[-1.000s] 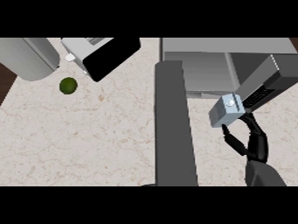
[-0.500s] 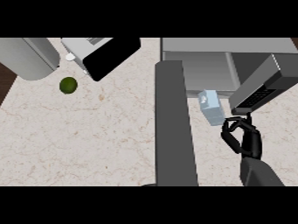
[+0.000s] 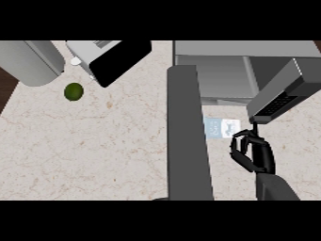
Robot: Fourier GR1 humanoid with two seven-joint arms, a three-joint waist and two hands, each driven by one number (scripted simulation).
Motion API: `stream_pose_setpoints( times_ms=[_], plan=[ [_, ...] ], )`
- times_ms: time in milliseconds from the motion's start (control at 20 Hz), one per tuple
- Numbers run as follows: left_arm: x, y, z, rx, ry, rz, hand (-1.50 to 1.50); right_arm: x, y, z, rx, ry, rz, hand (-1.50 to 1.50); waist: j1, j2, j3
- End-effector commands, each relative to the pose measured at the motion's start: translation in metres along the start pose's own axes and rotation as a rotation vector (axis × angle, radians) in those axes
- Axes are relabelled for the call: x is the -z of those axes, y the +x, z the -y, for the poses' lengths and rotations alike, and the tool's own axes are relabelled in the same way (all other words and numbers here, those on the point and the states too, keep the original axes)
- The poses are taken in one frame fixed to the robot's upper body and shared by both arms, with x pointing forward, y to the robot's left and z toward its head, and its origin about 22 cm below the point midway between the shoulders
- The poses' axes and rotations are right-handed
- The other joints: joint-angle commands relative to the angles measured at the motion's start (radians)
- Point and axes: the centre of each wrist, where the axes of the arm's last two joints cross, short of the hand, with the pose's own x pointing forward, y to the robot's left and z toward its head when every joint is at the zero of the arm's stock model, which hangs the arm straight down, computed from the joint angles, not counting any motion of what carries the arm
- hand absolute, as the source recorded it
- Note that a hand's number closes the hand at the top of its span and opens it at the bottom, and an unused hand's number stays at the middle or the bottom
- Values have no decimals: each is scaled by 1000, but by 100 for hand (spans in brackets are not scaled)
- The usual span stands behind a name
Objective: Pick up the milk, place it into the microwave and close the microwave
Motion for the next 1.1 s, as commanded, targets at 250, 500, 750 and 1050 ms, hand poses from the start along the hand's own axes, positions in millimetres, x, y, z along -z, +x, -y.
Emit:
stream_pose_setpoints(
  times_ms=[250, 500, 750, 1050],
  plan=[
    [-4, 0, 8, -6, -4, -19, -150, 54, 26, -29, -26, 114, 141, 150, 12, 1, 5],
    [4, -5, 10, -5, 10, -11, -150, 96, 50, -19, -44, 95, 160, 150, 15, 6, 6],
    [4, -18, 1, -15, -23, -28, -150, 138, 81, -26, -65, 102, 132, 150, 27, 10, 5],
    [14, -13, -7, 8, -28, -18, -150, 157, 98, 8, -132, 110, 105, 150, 43, 22, 7]
  ],
)
